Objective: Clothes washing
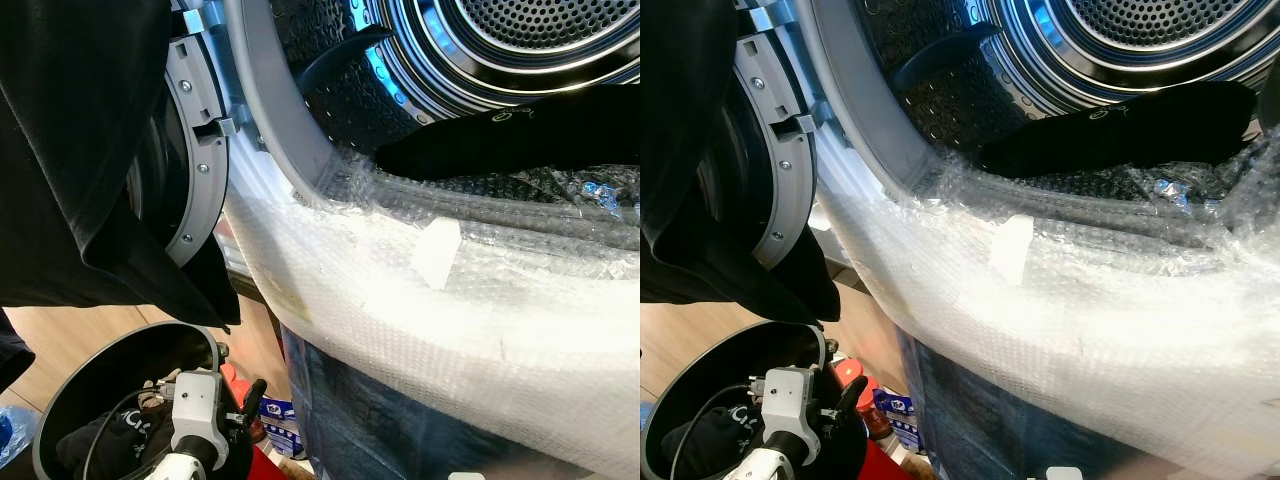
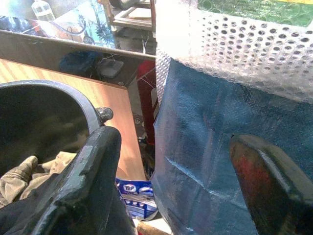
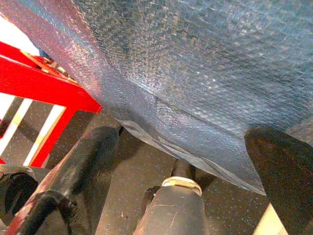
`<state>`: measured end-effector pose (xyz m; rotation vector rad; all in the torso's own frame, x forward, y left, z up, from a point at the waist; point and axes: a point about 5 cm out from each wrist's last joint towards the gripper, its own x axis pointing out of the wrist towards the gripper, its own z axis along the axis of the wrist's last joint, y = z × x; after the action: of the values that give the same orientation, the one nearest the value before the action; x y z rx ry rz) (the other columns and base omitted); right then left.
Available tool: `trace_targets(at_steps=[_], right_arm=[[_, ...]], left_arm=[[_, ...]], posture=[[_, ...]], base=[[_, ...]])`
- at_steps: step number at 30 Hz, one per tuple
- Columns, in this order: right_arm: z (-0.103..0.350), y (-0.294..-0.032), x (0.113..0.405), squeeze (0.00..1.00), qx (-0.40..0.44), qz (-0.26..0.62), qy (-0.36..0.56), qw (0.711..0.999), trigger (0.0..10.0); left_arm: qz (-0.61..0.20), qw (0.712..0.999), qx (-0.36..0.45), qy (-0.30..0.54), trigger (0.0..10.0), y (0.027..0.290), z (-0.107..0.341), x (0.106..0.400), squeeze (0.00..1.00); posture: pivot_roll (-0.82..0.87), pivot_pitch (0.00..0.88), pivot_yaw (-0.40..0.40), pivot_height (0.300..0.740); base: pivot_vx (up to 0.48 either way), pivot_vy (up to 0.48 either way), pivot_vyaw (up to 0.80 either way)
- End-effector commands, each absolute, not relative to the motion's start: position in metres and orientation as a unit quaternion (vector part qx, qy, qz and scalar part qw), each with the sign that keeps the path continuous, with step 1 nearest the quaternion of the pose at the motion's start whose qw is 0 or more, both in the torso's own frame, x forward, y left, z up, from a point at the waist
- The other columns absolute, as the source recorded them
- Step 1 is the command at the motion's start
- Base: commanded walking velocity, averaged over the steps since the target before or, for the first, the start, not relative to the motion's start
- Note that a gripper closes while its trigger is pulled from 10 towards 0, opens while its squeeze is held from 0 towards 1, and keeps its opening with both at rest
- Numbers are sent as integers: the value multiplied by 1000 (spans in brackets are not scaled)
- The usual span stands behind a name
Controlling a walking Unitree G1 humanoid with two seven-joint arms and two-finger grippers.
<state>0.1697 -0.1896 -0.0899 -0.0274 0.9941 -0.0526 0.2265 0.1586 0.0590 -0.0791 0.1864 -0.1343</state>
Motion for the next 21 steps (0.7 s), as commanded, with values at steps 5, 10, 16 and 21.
trace_targets(at_steps=[5,10,16,21], right_arm=[[-90,-186,169,0,-11,-21,476,879,10000],[-84,-197,178,0,20,-22,443,896,10000],[-82,-201,179,0,22,-12,437,899,10000],[-82,-202,178,0,22,-11,437,899,10000]], left_arm=[[-61,993,-29,98,10000,164,59,226,0],[-47,995,-19,88,10000,194,59,236,0],[-34,997,-11,74,10000,209,64,250,0],[-31,997,-21,64,10000,206,68,250,0]], posture=[[-40,0,137,740],[-30,0,28,740],[-12,0,25,740],[-2,0,20,740]], base=[[0,0,0],[0,0,0],[0,0,0],[0,0,0]])
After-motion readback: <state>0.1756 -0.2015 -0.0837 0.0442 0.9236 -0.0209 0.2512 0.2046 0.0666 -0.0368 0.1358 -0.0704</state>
